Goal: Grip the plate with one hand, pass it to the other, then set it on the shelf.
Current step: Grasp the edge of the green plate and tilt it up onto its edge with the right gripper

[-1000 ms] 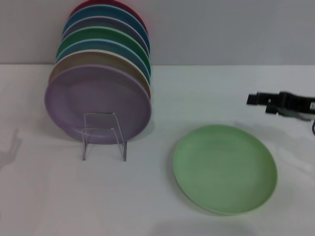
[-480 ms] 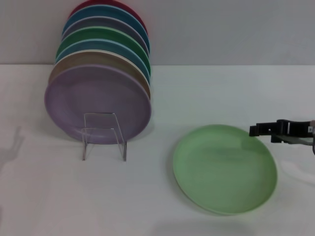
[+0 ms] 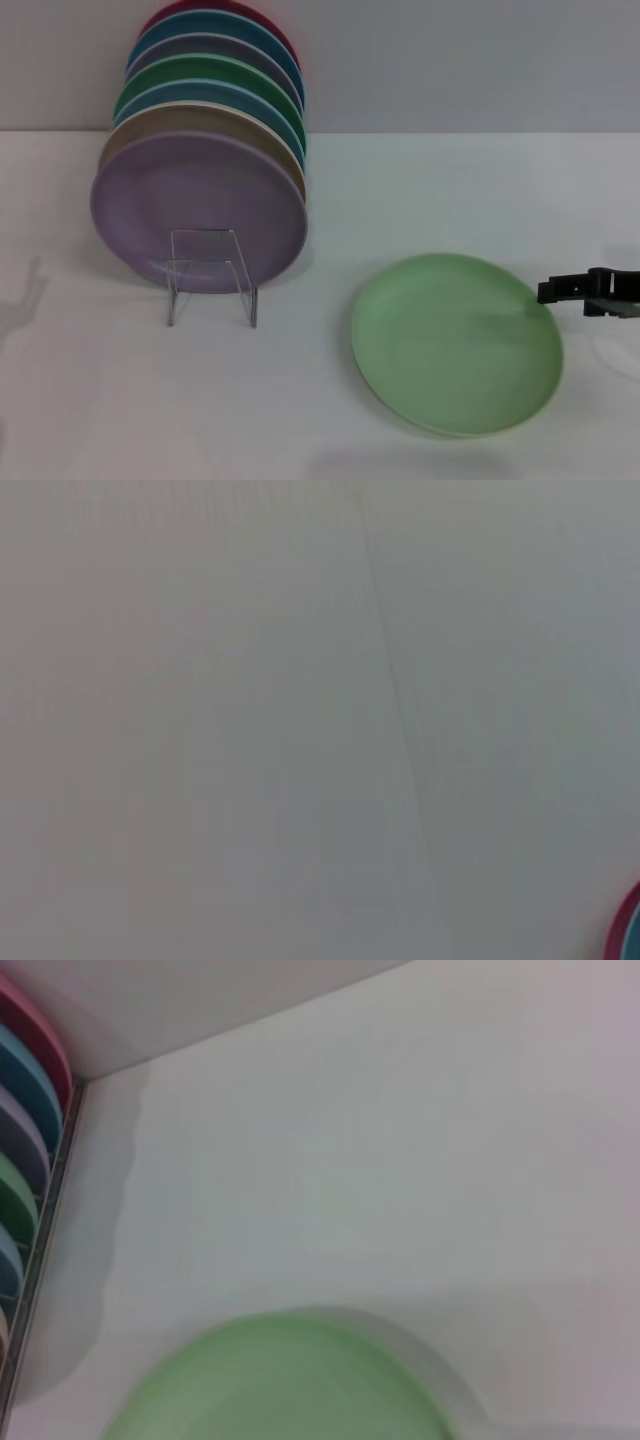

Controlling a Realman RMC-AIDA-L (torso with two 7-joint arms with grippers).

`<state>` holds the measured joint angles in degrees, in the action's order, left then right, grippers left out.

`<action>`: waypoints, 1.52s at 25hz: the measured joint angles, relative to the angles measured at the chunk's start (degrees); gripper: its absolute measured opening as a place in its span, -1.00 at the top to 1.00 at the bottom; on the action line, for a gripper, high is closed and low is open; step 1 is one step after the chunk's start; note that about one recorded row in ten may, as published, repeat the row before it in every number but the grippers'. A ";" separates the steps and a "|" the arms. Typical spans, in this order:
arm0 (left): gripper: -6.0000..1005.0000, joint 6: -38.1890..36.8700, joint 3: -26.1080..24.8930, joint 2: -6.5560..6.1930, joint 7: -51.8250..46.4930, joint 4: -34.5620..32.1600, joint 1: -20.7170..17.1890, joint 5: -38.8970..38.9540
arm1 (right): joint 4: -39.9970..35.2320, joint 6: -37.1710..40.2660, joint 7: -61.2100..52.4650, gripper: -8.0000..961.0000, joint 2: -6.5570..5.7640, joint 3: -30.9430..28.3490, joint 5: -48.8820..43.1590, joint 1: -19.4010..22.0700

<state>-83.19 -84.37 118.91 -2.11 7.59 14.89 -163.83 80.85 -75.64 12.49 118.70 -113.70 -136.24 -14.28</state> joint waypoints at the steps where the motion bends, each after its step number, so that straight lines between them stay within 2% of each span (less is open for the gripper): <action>1: -0.60 0.04 0.00 0.00 0.00 0.11 0.01 0.00 | -0.19 0.02 0.06 -0.49 0.03 0.17 -0.01 -0.06; 18: -0.60 0.58 -0.45 -0.07 0.01 0.50 0.31 0.00 | -6.18 1.19 0.76 -0.50 0.14 0.85 -0.17 -2.71; 28: -0.60 0.58 -0.44 -0.09 0.00 0.47 0.12 0.00 | -7.19 2.07 0.54 -0.49 0.22 2.51 -2.27 -3.80; 38: -0.60 0.57 -0.41 -0.09 0.00 0.50 -0.10 0.00 | -7.21 1.78 0.41 -0.12 0.22 2.61 -2.23 -4.07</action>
<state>-82.61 -84.79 118.82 -2.11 8.09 14.79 -163.83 73.64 -73.86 12.90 118.92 -111.09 -138.47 -18.35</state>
